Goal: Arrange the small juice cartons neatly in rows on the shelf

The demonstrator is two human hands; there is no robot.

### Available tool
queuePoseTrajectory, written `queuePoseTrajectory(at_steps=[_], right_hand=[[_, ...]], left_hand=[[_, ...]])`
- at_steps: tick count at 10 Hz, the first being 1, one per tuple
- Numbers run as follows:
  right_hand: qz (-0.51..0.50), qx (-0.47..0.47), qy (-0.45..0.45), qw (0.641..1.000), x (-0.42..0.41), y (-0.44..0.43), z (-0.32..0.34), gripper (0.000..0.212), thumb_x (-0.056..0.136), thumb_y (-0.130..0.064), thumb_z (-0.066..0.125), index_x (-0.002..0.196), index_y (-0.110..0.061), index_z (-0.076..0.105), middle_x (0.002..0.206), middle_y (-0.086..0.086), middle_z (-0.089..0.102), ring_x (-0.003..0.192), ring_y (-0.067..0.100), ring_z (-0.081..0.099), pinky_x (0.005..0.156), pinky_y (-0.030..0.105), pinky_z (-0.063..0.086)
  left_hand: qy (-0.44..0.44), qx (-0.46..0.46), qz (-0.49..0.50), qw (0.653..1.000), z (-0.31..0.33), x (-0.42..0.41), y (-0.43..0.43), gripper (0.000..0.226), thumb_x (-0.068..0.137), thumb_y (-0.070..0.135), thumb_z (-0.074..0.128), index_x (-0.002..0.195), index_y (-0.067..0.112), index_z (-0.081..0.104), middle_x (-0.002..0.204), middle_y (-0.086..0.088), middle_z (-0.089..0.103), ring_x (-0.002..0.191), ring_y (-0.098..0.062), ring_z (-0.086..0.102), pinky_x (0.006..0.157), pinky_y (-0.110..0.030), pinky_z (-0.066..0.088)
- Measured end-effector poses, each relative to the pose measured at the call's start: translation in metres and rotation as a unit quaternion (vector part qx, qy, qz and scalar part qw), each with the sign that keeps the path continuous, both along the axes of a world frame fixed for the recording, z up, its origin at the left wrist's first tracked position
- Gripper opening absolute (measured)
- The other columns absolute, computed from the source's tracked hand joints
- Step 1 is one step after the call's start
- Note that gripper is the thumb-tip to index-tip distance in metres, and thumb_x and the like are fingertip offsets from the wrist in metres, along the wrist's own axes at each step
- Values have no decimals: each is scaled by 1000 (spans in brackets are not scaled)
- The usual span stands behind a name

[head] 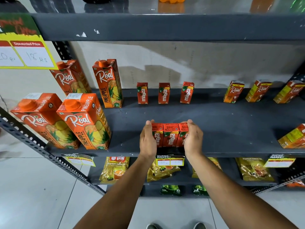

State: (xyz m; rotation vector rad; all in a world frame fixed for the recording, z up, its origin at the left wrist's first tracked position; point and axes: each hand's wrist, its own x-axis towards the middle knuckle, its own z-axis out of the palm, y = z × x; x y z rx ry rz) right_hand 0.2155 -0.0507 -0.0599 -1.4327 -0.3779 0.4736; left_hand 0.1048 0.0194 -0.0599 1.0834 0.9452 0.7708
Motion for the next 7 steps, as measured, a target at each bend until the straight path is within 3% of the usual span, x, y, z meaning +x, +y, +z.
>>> queuePoseTrajectory(at_steps=[2, 4, 5, 6, 7], right_hand=[[-2, -8, 16, 1000, 1, 2, 0, 34, 92, -39, 44, 71, -15, 58, 70, 6, 63, 68, 19, 68, 66, 37, 53], [7, -28, 0, 1000, -2, -11, 3, 37, 96, -43, 44, 70, -21, 57, 72, 2, 67, 73, 19, 72, 72, 39, 58], [23, -35, -20, 999, -4, -14, 6, 39, 95, -54, 40, 86, -24, 62, 84, 1, 70, 79, 17, 72, 75, 41, 58], [32, -26, -74, 996, -4, -28, 13, 50, 83, -71, 32, 108, -35, 55, 107, -3, 66, 101, 18, 66, 90, 45, 54], [-24, 2, -79, 997, 1, -44, 23, 68, 78, -73, 33, 121, -25, 55, 122, 2, 63, 113, 18, 60, 98, 39, 49]], left_hand=[[6, -4, 4, 1000, 0, 1, 3, 49, 96, 55, 33, 118, 20, 60, 110, -8, 68, 101, -22, 67, 85, -42, 55], [-3, 7, 23, 1000, 6, -2, -5, 53, 96, 56, 33, 119, 16, 60, 110, -14, 69, 97, -24, 69, 80, -40, 57], [8, 6, 24, 1000, 9, -4, -11, 68, 86, 71, 37, 125, 18, 55, 114, -14, 68, 100, -25, 69, 88, -47, 55], [24, 33, 38, 998, 12, -12, -15, 88, 74, 84, 36, 127, 15, 52, 115, -14, 67, 98, -22, 70, 89, -47, 55], [36, 73, 50, 995, 28, -23, -26, 84, 83, 77, 33, 138, 14, 44, 130, -7, 60, 103, -12, 65, 90, -25, 51]])
